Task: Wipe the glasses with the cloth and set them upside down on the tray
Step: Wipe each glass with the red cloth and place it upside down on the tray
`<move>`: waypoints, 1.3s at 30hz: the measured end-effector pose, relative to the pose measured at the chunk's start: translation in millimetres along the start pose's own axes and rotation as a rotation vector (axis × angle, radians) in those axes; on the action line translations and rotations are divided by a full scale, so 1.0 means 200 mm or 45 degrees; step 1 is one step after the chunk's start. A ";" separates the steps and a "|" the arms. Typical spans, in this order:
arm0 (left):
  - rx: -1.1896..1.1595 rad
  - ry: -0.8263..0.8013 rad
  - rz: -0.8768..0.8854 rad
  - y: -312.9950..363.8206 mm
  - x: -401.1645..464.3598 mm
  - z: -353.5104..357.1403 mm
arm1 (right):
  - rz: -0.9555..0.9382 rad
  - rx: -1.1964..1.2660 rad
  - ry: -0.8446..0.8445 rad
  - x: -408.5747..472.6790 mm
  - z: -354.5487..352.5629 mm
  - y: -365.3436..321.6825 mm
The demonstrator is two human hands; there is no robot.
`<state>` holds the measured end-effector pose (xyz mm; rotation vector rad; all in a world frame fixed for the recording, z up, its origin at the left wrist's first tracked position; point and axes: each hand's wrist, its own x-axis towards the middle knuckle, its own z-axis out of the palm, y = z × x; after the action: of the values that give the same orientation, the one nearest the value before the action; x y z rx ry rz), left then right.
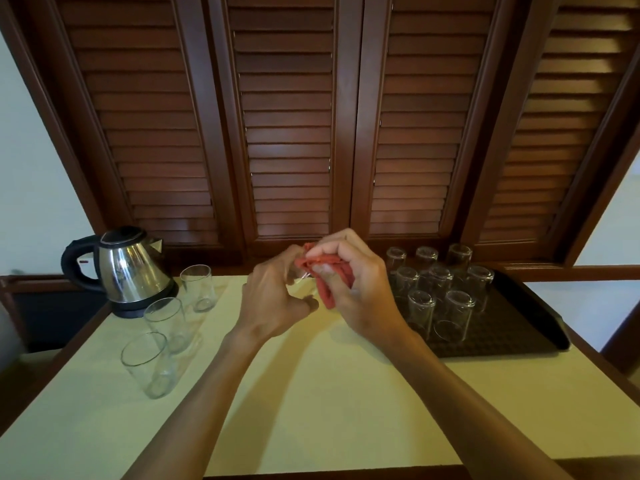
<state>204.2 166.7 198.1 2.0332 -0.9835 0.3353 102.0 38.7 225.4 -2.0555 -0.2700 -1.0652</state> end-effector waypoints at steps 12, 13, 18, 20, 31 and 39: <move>-1.484 -0.302 -0.578 0.18 0.01 -0.06 | 0.153 0.110 0.385 -0.15 0.16 -0.02; -1.555 -0.280 -0.621 0.18 0.00 -0.06 | 0.106 0.059 0.358 -0.16 0.16 -0.03; -1.402 -0.174 -0.598 0.22 -0.04 0.02 | 0.073 0.072 0.355 -0.01 0.11 0.02; -1.471 0.008 -0.638 0.21 0.00 0.00 | 0.051 0.035 0.265 -0.09 0.16 0.00; -1.357 0.344 -0.790 0.24 0.04 -0.07 | 0.226 0.133 0.157 -0.21 0.15 -0.03; -1.553 0.422 -0.763 0.35 -0.04 0.01 | 0.756 0.735 0.666 -0.20 0.25 -0.08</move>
<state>146.6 144.9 233.0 0.9913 -0.1837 -0.2280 99.4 92.5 187.3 -1.1731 0.2649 -0.9558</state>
